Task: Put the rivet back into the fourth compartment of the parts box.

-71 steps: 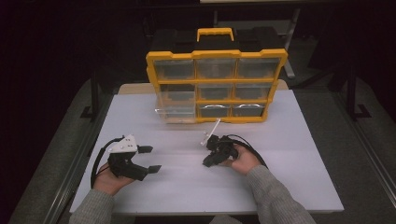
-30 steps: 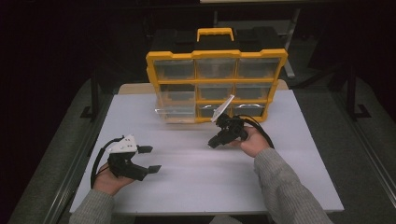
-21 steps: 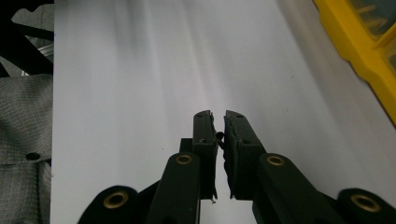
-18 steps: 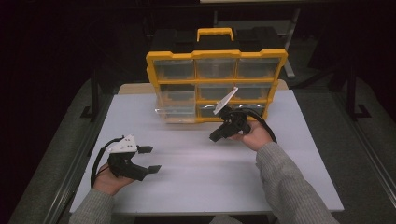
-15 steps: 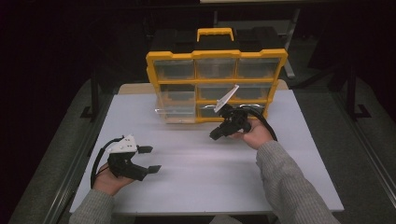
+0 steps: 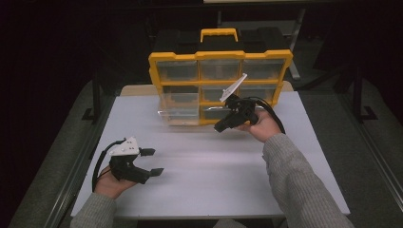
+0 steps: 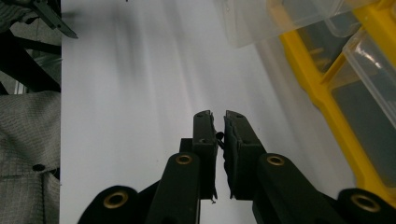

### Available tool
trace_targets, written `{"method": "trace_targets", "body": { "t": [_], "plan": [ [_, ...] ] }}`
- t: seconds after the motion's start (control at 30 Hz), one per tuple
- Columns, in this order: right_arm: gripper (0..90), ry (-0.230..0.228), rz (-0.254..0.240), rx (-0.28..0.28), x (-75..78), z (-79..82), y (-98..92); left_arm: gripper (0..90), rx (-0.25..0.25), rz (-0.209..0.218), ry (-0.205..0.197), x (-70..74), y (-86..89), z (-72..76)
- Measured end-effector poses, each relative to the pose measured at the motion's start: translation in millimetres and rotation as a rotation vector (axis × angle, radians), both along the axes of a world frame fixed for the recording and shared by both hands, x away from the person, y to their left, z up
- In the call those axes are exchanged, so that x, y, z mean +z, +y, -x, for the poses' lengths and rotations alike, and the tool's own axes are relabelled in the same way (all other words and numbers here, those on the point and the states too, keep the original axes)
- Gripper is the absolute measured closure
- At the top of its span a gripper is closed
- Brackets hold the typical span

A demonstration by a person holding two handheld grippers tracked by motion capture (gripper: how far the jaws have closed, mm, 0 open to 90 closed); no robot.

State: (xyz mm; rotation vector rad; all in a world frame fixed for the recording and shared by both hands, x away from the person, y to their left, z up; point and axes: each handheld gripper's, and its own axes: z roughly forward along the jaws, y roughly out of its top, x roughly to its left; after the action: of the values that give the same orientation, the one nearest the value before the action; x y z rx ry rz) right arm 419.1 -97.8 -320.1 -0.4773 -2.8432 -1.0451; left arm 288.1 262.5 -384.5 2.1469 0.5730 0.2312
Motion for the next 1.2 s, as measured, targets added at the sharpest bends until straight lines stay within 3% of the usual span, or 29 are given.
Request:
{"method": "trace_targets", "body": {
  "t": [1.2],
  "plan": [
    [82.2,-0.066,-0.001,-0.005,61.3,-17.7,12.6,21.6,0.005,0.013,0.0,0.6,0.9,0.2]
  ]
}}
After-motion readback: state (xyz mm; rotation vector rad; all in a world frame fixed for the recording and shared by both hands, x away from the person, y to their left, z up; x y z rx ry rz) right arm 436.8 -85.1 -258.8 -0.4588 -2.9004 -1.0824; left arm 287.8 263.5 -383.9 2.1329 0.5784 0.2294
